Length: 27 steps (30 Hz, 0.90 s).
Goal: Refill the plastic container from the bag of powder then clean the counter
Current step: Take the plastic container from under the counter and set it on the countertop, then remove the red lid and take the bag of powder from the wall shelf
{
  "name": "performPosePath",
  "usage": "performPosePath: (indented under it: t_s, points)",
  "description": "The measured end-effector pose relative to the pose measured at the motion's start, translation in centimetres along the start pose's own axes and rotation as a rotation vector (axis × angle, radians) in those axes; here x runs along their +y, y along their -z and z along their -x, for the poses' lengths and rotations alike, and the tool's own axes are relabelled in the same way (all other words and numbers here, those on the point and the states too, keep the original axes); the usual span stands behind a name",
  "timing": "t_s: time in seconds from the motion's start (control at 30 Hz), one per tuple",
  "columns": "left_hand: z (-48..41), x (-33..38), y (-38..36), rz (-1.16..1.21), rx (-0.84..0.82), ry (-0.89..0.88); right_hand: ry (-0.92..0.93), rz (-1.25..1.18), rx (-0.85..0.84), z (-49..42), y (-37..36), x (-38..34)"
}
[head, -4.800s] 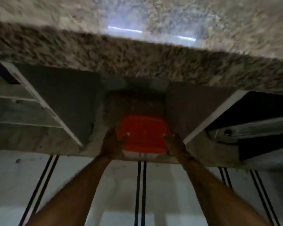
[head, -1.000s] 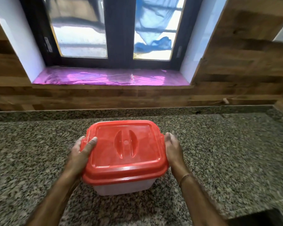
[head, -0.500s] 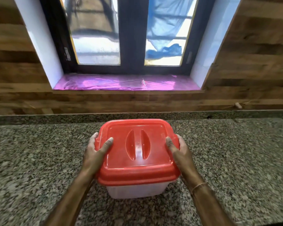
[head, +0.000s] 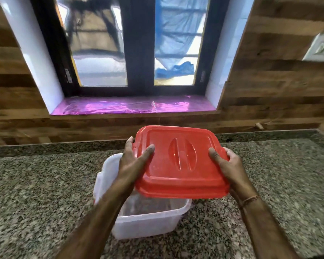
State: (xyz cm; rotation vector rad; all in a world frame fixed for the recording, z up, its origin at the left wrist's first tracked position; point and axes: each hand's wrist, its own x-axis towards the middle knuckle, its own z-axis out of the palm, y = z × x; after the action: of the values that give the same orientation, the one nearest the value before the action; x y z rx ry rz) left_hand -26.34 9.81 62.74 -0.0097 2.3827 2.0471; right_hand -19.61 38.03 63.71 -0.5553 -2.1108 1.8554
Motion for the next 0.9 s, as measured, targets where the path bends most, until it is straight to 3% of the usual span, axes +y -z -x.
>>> performPosePath:
  t_s: [0.17,0.43,0.57,0.7,0.9]
  points:
    - [0.2,1.6,-7.7,0.055,-0.166,-0.011,-0.086,-0.132,0.026,-3.7,9.1,2.0]
    - [1.0,-3.2,-17.5,-0.898,-0.224,-0.102,-0.15,-0.178,0.117,-9.4,21.3,9.8]
    - [1.1,-4.0,-19.3,-1.14,-0.104,-0.149,-0.212,-0.127,0.116,-11.7,21.6,16.3]
    - [1.7,-4.3,-19.5,-1.192,-0.09,-0.147,-0.284,0.013,0.1,-12.3,20.0,21.6]
    - [1.9,-4.3,-19.3,-1.232,-0.079,-0.134,-0.287,0.409,0.059,-13.3,17.8,26.7]
